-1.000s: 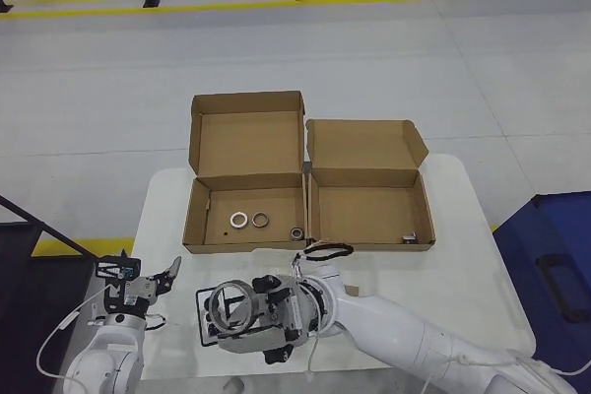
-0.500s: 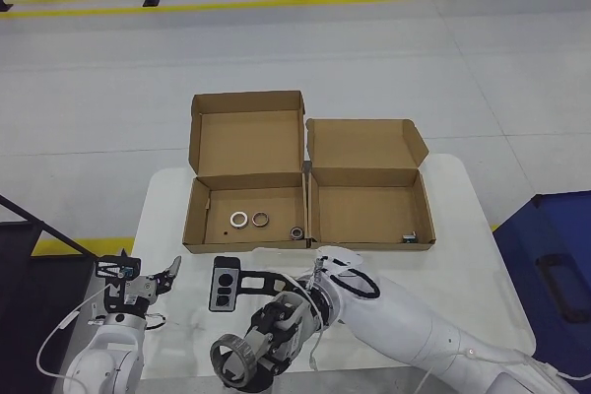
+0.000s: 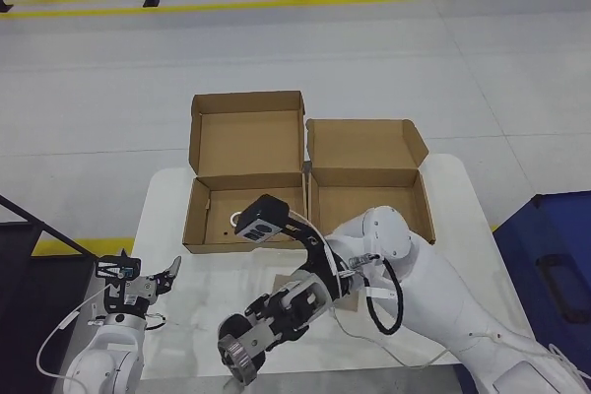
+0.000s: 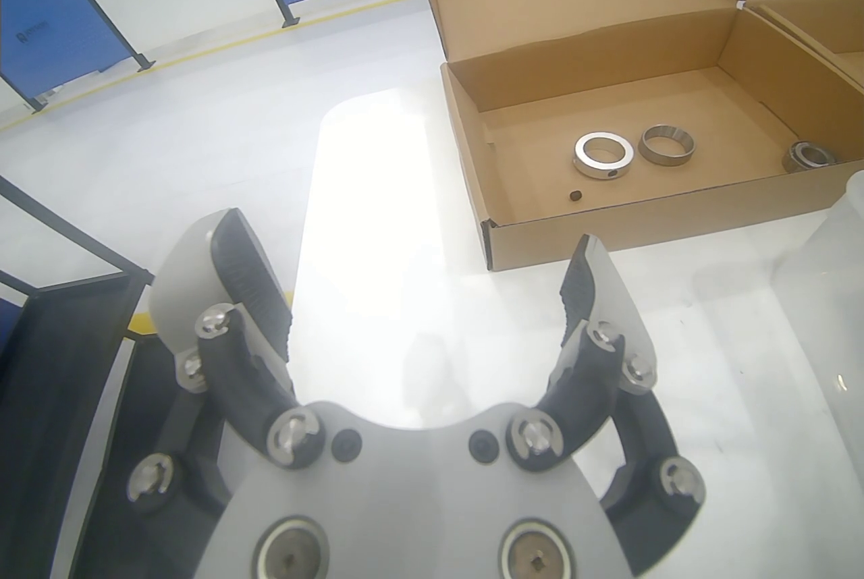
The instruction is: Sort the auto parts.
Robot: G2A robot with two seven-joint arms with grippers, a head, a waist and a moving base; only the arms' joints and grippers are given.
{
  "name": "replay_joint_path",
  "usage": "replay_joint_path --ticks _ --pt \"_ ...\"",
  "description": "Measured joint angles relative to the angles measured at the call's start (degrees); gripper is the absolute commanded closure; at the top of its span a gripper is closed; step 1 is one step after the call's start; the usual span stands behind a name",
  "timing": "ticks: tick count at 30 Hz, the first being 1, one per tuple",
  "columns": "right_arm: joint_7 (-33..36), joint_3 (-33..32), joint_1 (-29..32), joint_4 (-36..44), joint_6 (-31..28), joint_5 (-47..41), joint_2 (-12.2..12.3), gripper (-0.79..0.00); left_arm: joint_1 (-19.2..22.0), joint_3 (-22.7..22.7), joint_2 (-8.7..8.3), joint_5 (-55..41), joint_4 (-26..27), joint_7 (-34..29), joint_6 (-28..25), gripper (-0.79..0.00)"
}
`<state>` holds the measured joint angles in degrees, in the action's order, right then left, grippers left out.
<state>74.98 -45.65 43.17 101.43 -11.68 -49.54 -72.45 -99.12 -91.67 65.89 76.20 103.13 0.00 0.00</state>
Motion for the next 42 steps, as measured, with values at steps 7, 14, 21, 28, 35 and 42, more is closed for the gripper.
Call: replay_joint_path --ticks 7,14,21,28,35,42 --pt "0.2 -1.4 0.4 1.7 -3.5 4.4 0.2 0.000 0.0 0.0 0.00 0.0 0.0 0.0 0.0 -0.785" --pt "-1.9 -2.6 0.6 3.7 -5.9 6.4 0.1 0.000 0.0 0.0 0.00 0.0 0.0 0.0 0.0 -0.785" --pt "-7.0 -11.6 -1.0 12.1 -24.7 16.1 0.5 0.000 0.0 0.0 0.00 0.0 0.0 0.0 0.0 -0.785" --pt "-15.5 -19.4 0.5 18.5 -33.1 26.9 1.7 0.000 0.0 0.0 0.00 0.0 0.0 0.0 0.0 -0.785" --pt "-16.5 -20.1 1.0 19.0 -34.2 28.4 1.9 0.000 0.0 0.0 0.00 0.0 0.0 0.0 0.0 -0.785" --pt "-22.1 -16.1 3.2 18.6 -28.5 18.4 1.5 0.000 0.0 0.0 0.00 0.0 0.0 0.0 0.0 -0.785"
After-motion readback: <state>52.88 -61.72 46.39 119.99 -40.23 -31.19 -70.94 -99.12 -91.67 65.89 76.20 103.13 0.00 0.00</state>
